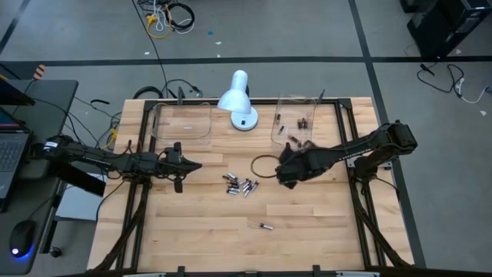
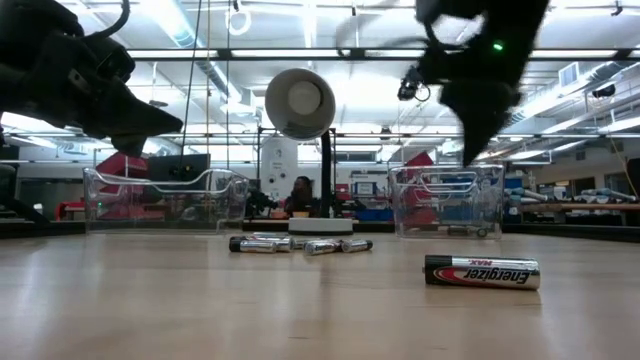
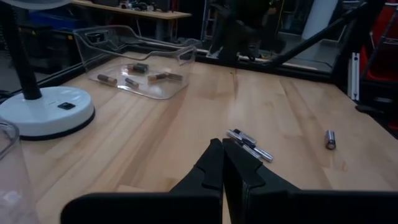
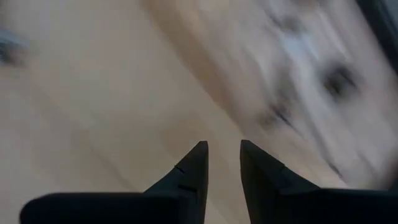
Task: Sort batteries
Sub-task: Put the black battery in the transparent bin
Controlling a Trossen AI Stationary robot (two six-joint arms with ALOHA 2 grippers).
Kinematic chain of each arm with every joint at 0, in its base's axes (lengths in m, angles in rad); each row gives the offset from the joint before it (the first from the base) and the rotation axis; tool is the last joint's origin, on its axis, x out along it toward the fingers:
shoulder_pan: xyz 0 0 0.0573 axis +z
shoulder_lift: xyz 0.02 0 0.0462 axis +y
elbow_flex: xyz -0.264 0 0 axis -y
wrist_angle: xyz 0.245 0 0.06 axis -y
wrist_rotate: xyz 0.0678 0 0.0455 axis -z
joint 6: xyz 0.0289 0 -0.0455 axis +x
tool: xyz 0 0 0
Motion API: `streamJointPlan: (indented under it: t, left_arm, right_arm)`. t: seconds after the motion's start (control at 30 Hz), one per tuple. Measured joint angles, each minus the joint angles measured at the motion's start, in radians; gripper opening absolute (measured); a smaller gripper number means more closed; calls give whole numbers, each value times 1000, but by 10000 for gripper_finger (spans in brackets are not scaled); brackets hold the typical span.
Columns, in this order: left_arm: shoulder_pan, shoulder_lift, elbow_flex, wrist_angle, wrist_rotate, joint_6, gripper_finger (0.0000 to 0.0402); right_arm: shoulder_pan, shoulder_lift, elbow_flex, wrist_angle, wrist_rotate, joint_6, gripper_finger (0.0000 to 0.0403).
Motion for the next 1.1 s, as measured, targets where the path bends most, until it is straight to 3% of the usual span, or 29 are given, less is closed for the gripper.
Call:
streamJointPlan:
  t: [0.1,0.2,0.4,0.57,0.63,0.73,0.87,1.0,1.1]
  left_arm:
    - [0,0,0,0,-1,0,2]
    - [0,0,0,0,-7,0,2]
    - [0,0,0,0,-11,-20,2]
    - [0,0,0,-23,-11,-27,2]
    - [0,0,0,-27,-18,-27,2]
    - [0,0,0,-25,-26,-26,2]
    - [0,0,0,-24,-38,-25,2]
    - [0,0,0,-23,-40,-24,2]
    - [0,0,0,-25,-40,-23,2]
  right_arm:
    - [-9,0,0,-183,39,146,70]
    - [-22,0,0,-264,137,191,61]
    - [-41,-11,0,-286,221,138,43]
    - [-12,-130,14,-189,306,91,26]
    - [13,-192,14,-88,281,11,17]
    - [38,-266,-2,69,116,-86,3]
    - [46,-291,-46,134,-105,-32,2]
    - [52,-262,-124,70,-136,42,1]
    - [45,-244,-165,29,-85,80,0]
